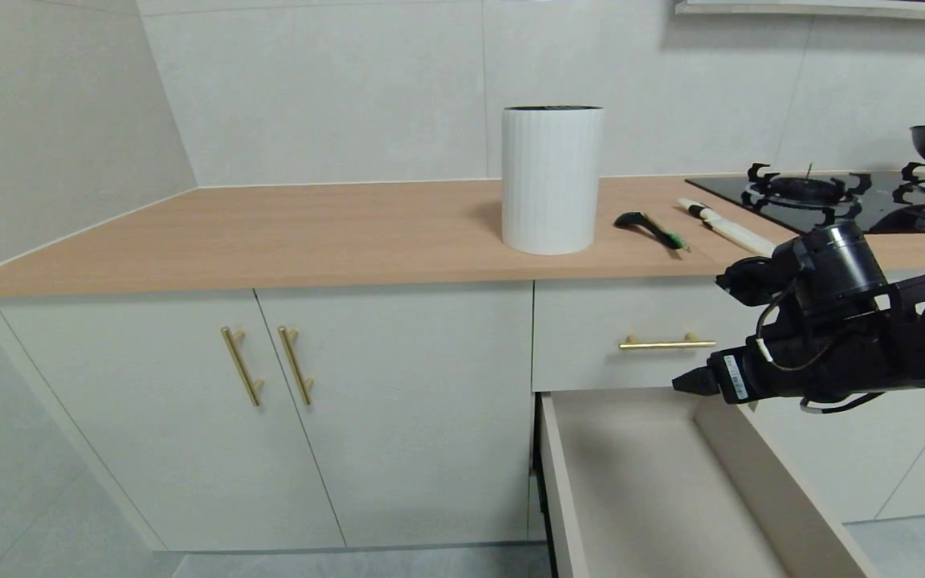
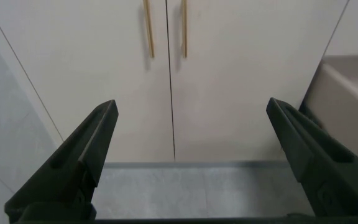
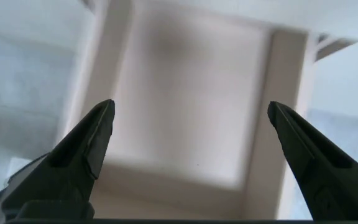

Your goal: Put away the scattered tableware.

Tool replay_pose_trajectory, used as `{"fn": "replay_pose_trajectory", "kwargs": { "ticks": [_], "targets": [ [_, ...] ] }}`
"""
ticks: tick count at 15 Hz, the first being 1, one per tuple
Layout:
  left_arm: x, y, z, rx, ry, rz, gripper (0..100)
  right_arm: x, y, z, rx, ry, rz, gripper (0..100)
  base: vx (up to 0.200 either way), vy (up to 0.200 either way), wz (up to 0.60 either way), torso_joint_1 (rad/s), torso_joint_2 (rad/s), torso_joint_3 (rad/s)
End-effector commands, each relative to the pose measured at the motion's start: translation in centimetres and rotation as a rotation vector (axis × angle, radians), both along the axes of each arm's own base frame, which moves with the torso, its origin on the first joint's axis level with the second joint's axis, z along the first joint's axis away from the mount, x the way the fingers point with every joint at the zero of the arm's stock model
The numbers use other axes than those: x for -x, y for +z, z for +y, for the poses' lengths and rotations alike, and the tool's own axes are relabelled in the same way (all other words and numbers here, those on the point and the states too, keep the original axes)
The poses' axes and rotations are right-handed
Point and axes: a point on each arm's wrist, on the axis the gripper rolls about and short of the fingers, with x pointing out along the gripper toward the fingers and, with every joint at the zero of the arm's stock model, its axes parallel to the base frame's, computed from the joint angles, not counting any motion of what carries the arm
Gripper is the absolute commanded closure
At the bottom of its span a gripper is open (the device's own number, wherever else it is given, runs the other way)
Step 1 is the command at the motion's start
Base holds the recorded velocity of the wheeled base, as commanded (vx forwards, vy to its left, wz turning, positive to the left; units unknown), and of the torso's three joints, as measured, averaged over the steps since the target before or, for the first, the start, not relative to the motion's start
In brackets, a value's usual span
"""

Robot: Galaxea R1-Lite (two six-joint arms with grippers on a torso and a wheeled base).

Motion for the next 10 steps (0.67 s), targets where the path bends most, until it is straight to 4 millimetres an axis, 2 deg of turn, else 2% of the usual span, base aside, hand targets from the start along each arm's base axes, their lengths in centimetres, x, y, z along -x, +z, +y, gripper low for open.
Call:
{"fn": "replay_pose_trajectory", "kwargs": {
  "ticks": [1,8,10],
  "targets": [
    [0.00,0.00,0.00,0.000,0.001,0.001,0,-0.04,-0.09,0.00,0.002,-0.001,0.003,0,0.000,0.000,0.00,0.134,-0.51,-0.305],
    [0.00,0.00,0.00,0.000,0.001,0.001,0,-0.04,0.01,0.00,0.001,-0.001,-0.001,0,0.000,0.000,0.00,0.182,-0.46,-0.288],
    [0.00,0.00,0.00,0.000,0.001,0.001,0,0.02,0.45,-0.04,0.002,-0.006,-0.022,0,0.000,0.000,0.00,0.105,-0.25,-0.151]
  ]
}}
